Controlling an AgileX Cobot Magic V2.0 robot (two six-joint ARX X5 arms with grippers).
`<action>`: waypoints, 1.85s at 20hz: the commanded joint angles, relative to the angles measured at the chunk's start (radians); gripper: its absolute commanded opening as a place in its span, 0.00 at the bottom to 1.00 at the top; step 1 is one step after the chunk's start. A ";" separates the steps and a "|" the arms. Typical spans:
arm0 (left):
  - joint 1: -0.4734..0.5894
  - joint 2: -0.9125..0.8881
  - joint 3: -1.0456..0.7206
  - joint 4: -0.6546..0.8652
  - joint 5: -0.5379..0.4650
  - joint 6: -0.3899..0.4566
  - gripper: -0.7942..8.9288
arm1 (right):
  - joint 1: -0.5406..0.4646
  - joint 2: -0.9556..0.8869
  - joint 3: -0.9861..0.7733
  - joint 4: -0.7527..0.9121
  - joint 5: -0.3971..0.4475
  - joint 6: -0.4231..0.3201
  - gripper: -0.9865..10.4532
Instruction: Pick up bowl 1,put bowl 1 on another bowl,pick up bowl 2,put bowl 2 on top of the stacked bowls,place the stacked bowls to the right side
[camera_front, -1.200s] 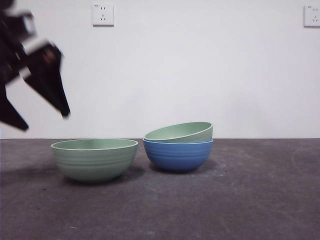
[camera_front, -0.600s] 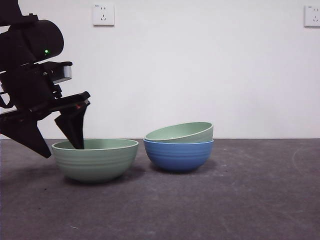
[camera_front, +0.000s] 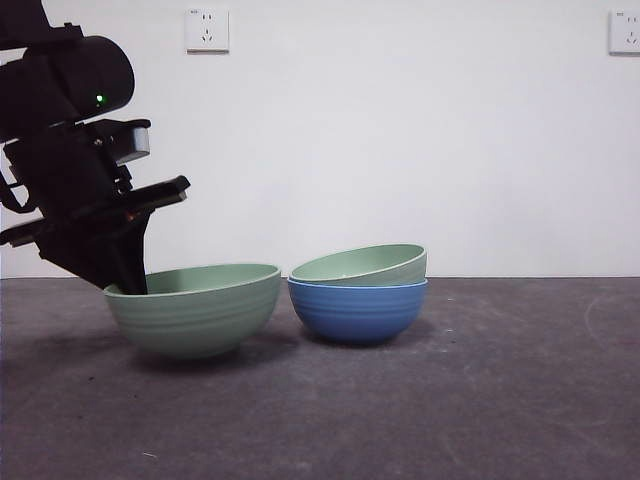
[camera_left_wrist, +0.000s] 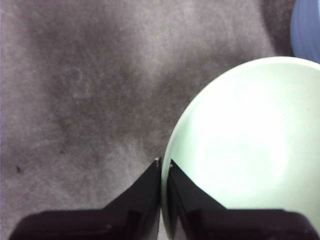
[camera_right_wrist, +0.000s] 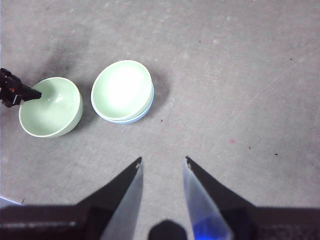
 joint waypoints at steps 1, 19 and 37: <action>-0.008 -0.043 0.028 0.000 0.011 -0.002 0.07 | 0.002 -0.001 -0.002 -0.014 0.002 -0.002 0.20; -0.189 0.327 0.610 -0.093 0.027 0.002 0.07 | 0.002 0.000 -0.002 -0.014 0.002 -0.001 0.20; -0.210 0.381 0.680 -0.246 0.034 0.032 0.45 | 0.002 0.025 -0.002 -0.008 -0.001 0.007 0.31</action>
